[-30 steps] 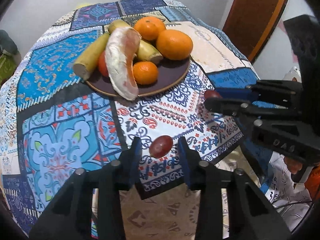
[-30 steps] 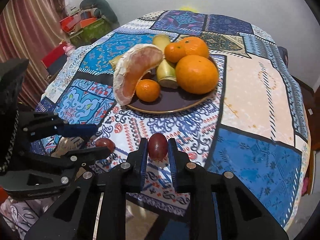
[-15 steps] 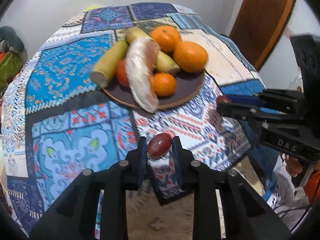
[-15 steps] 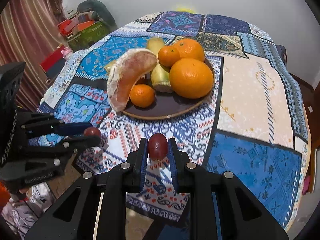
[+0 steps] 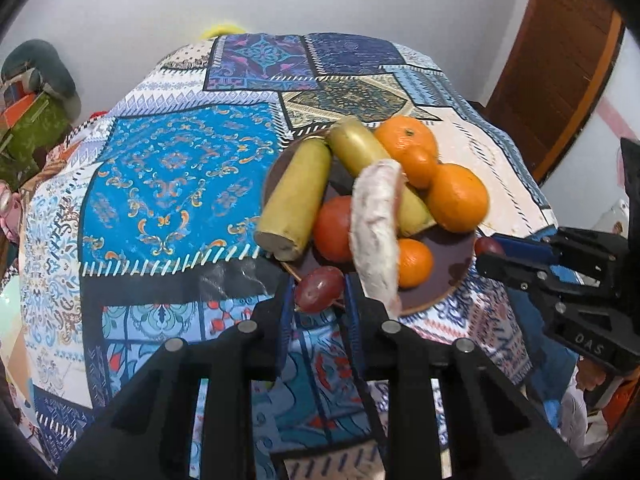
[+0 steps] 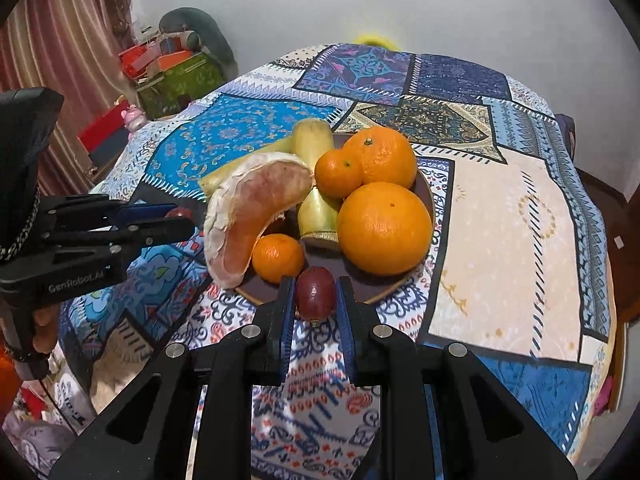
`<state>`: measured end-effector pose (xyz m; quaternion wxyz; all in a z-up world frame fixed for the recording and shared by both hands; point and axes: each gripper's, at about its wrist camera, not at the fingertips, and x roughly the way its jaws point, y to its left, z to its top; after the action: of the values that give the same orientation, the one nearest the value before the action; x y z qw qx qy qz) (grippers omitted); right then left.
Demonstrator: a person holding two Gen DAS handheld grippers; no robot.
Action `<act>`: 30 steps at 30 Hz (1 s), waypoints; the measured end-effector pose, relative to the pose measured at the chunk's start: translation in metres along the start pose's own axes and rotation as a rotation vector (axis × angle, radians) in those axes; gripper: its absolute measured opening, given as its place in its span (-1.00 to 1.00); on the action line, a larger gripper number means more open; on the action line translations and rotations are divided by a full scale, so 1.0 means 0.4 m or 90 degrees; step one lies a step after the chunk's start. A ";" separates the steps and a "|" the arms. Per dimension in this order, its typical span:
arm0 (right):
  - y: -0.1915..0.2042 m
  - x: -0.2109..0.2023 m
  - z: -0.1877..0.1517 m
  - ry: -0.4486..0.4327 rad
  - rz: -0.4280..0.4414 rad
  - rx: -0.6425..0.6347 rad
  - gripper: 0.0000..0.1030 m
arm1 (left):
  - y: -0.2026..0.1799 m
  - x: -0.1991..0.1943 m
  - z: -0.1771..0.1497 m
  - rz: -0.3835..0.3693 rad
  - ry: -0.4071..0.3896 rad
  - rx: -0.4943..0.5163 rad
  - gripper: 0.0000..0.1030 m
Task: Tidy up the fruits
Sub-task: 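Lower both dates onto the plate and open both tools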
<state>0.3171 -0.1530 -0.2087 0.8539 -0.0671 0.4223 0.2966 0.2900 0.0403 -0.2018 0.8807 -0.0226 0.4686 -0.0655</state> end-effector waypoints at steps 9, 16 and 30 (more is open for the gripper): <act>-0.021 0.070 0.008 0.027 0.006 0.016 -0.64 | 0.014 0.060 0.013 0.008 0.011 0.001 -0.51; -0.026 0.097 0.006 0.037 0.013 0.015 -0.64 | 0.012 0.073 0.016 -0.005 0.007 -0.006 -0.51; -0.019 0.073 0.008 0.030 0.019 0.017 -0.63 | 0.019 0.034 -0.004 0.012 0.002 -0.014 -0.51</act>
<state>0.3371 -0.1449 -0.2300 0.8400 -0.0565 0.4474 0.3017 0.2967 0.0459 -0.2148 0.8804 -0.0276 0.4706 -0.0522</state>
